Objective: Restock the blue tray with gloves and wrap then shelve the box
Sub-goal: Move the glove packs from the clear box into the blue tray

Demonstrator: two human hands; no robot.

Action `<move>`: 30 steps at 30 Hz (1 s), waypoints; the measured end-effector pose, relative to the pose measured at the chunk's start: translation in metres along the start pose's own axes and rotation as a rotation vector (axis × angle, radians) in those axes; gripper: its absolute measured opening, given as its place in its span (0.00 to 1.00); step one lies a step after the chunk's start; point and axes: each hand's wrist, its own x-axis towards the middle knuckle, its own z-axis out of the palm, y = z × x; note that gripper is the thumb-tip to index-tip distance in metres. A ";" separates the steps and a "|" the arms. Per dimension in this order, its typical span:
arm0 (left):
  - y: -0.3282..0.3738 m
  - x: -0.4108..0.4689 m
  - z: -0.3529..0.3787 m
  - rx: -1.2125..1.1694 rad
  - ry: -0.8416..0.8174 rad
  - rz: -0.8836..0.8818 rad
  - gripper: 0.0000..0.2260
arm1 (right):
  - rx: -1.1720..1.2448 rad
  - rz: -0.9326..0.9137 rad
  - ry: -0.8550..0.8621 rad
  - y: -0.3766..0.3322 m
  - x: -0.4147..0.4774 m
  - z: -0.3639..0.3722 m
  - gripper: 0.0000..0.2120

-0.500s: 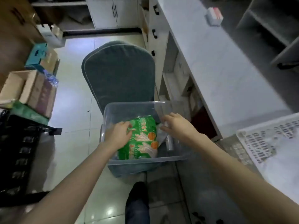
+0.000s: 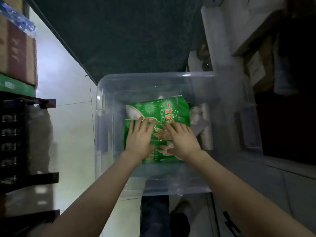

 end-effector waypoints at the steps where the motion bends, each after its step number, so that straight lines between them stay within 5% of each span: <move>1: -0.001 0.001 0.007 0.015 0.017 0.001 0.45 | -0.011 0.002 0.016 -0.001 0.005 0.007 0.46; 5: 0.002 0.001 0.026 0.026 0.078 -0.007 0.36 | -0.094 -0.003 0.090 -0.008 0.016 0.024 0.35; 9: 0.000 0.003 0.024 0.037 -0.036 0.057 0.25 | -0.127 -0.022 0.054 -0.014 0.016 0.029 0.23; 15: -0.004 0.006 0.008 -0.006 -0.109 0.176 0.17 | -0.135 -0.027 -0.043 -0.009 0.015 0.023 0.18; 22: -0.011 0.022 -0.025 -0.166 -0.019 0.291 0.18 | -0.093 0.030 -0.043 0.010 0.018 -0.010 0.12; 30: -0.029 0.083 -0.042 -0.226 -0.046 0.019 0.24 | -0.172 0.051 -0.156 0.052 0.013 -0.041 0.09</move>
